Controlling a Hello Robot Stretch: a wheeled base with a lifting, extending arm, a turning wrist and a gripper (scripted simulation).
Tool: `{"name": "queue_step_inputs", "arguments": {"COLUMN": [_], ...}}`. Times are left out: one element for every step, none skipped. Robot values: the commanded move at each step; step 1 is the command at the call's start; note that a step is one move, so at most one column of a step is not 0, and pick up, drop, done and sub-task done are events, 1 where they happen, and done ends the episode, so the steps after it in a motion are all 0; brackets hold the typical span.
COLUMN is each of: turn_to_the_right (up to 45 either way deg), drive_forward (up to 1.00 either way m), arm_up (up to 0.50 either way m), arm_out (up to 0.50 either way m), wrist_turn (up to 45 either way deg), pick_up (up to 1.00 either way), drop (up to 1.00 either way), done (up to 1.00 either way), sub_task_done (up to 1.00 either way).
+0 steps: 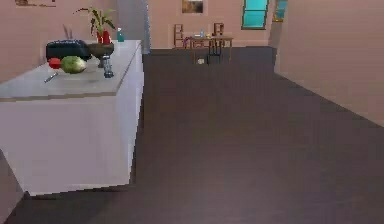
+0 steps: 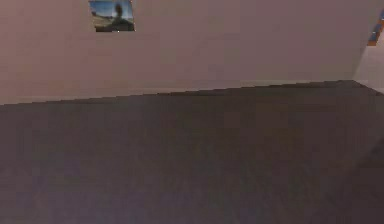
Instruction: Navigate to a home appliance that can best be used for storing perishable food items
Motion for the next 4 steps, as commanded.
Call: {"name": "queue_step_inputs", "arguments": {"turn_to_the_right": [0.0,0.0,-9.0,0.0], "drive_forward": [1.00,0.25,0.00,1.00], "arm_up": [0.00,0.00,0.00,0.00], "arm_out": [0.00,0.00,0.00,0.00], "wrist_turn": [0.0,0.0,0.0,0.0], "pick_up": [0.00,0.00,0.00,0.00], "drop": [0.00,0.00,0.00,0.00], "done": [0.00,0.00,0.00,0.00], "sub_task_done": [0.00,0.00,0.00,0.00]}}
